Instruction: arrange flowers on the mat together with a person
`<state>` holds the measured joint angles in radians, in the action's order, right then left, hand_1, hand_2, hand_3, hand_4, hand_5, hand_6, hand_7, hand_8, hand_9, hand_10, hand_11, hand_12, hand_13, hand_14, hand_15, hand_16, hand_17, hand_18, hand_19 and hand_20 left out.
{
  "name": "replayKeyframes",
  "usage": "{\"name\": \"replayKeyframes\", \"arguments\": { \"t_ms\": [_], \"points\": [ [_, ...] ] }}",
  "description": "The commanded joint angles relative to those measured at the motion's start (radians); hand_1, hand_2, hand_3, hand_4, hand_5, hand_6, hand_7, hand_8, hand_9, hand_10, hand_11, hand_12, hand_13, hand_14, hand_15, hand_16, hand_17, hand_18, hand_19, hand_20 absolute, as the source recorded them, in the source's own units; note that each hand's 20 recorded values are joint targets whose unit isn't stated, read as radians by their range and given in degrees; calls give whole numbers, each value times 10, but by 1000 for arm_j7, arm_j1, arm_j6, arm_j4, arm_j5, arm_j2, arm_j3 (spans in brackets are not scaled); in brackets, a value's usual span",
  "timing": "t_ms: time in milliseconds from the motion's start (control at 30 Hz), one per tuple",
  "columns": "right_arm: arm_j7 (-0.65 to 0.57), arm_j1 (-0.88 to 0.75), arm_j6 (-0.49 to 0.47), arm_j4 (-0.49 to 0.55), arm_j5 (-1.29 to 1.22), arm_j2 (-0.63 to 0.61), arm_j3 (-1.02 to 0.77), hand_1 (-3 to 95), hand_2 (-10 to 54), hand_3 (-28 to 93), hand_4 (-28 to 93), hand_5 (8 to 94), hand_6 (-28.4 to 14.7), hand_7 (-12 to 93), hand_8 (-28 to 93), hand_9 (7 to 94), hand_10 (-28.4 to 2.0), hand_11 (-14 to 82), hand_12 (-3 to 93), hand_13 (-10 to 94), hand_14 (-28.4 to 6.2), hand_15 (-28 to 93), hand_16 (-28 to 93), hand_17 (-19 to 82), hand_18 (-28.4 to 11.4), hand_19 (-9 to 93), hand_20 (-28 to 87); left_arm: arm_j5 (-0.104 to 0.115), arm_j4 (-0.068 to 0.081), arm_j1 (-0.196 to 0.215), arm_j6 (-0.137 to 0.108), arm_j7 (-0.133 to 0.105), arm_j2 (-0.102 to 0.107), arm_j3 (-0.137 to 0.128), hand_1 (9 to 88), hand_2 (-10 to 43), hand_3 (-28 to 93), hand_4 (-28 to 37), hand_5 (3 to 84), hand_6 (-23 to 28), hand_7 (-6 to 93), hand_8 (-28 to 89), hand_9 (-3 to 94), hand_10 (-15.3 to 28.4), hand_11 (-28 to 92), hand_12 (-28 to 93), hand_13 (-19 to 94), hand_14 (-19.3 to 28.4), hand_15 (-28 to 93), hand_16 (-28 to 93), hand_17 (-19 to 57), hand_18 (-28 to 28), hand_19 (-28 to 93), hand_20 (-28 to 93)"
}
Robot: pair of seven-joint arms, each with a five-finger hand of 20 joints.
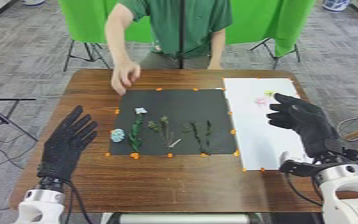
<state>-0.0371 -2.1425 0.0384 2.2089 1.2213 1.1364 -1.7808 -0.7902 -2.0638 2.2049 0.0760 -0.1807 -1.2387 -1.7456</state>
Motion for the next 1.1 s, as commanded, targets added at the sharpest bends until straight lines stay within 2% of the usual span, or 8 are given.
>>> {"name": "replayKeyframes", "arguments": {
  "t_ms": [33,233,433,633,767,933,1000,1100],
  "points": [
    [7,10,-6,-11,30,-21,-4,185,-2,832,-240,426,-68,153,-107,440,-152,151,198,371,-130,382,194,115,-216,544,306,2,9,1,14,7,3,5,263,12,716,-255,292,18,140,-87,255,110,130,146,204,141,183,35,-121,218,429,88],
    [76,81,41,-86,197,-123,23,216,-24,836,-240,424,-58,166,-110,439,-135,152,198,404,-125,385,192,125,-216,546,306,5,5,15,6,9,4,1,263,13,716,-255,292,17,140,-86,255,109,130,146,204,141,182,34,-121,217,429,88],
    [39,149,83,-186,560,-264,-1,248,-58,838,-253,405,-43,201,-125,396,-118,151,200,338,-102,361,194,113,-204,534,300,6,6,8,5,3,9,3,264,14,715,-255,291,17,140,-87,255,109,129,146,204,141,182,34,-121,217,428,88],
    [-213,244,46,-278,894,-352,76,269,-95,837,-279,314,-31,211,-126,260,-76,71,229,194,-84,102,348,18,-185,463,265,17,3,19,-4,5,3,4,264,14,714,-255,291,17,140,-86,255,110,129,146,204,141,181,34,-121,217,427,88],
    [-334,305,6,-329,1096,-380,150,274,-95,825,-282,250,-37,198,-116,220,-88,41,252,201,-87,24,411,17,-182,447,244,19,2,22,-8,2,4,-1,264,13,716,-254,291,17,141,-86,255,110,130,146,205,141,181,34,-121,217,427,88],
    [-460,410,-8,-401,1185,-406,273,282,-95,821,-283,231,-44,195,-105,237,-109,102,245,253,-87,248,276,55,-187,502,253,44,4,16,0,-8,1,7,264,13,716,-254,291,17,141,-86,255,109,130,146,205,141,182,34,-121,217,427,89],
    [-482,449,-21,-429,1192,-411,315,287,-95,816,-283,246,-51,216,-117,268,-106,172,239,306,-84,401,201,85,-185,554,276,37,4,18,-5,-8,6,9,263,13,716,-254,291,17,140,-86,255,110,130,145,205,141,182,34,-121,217,427,89],
    [-493,489,-67,-458,1196,-405,345,297,-95,810,-283,289,-46,246,-133,328,-105,246,236,360,-85,499,173,113,-185,600,301,42,4,19,-8,-11,10,9,263,13,716,-255,292,17,141,-86,255,110,129,145,205,140,181,34,-120,217,427,89]
  ]
}}
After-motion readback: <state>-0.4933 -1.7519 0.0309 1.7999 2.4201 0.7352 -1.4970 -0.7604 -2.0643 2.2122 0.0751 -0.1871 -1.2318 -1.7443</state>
